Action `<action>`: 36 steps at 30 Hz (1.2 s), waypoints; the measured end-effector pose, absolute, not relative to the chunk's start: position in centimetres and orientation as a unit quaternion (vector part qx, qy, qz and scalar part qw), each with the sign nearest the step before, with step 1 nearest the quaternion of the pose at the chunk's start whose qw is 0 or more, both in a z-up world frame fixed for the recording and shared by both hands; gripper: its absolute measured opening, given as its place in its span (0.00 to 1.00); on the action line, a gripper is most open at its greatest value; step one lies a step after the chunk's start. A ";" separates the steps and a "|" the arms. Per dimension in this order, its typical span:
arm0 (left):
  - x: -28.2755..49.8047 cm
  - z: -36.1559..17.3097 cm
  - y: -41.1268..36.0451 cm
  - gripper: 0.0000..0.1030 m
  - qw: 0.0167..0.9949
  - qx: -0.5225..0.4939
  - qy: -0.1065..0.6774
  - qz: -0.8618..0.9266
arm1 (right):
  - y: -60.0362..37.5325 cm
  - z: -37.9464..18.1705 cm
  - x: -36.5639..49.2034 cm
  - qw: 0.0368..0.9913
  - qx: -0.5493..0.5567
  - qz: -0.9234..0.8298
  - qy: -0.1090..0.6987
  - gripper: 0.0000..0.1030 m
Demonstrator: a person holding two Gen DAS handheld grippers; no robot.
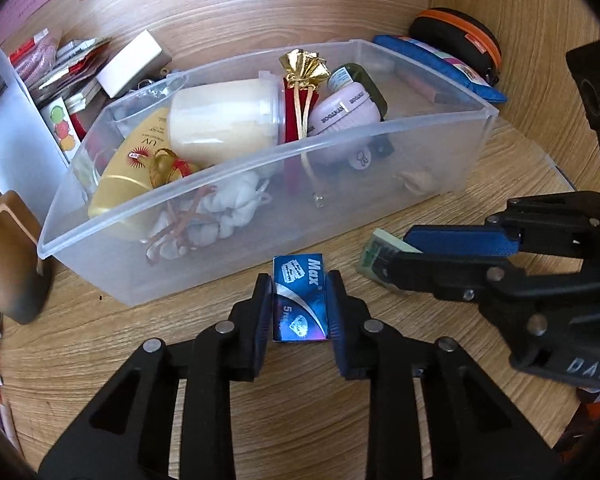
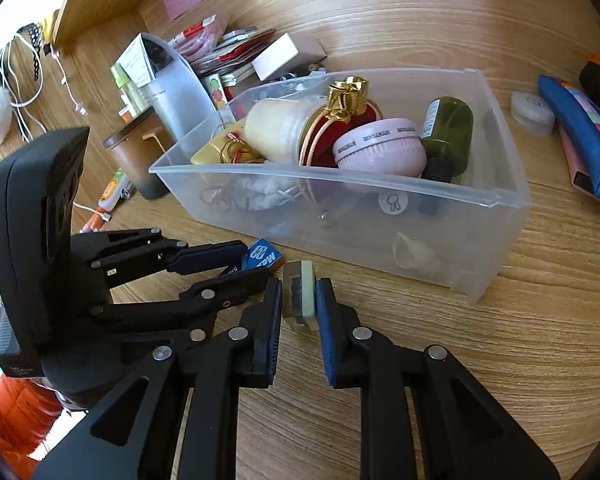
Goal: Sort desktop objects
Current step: 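Carry the Max box over the clear box with the left tool while the right tool carries the block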
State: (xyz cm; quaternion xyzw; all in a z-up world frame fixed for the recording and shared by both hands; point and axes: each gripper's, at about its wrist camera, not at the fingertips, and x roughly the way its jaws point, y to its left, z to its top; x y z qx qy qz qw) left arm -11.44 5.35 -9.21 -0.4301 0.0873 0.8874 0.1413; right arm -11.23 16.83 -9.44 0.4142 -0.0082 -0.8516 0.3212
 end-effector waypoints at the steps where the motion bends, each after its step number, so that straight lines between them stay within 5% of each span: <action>1: -11.4 -9.2 5.1 0.26 0.140 -0.433 0.084 0.886 | 16.6 -9.4 -11.2 0.319 0.413 -0.853 0.001 0.16; 13: -11.1 -9.4 4.8 0.26 0.138 -0.429 0.083 0.889 | 15.0 -10.2 -11.6 0.297 0.435 -0.848 0.056 0.16; 36: -7.8 -4.4 2.1 0.25 0.116 -0.364 0.057 0.923 | 17.5 -5.0 -9.2 0.279 0.377 -0.882 0.042 0.15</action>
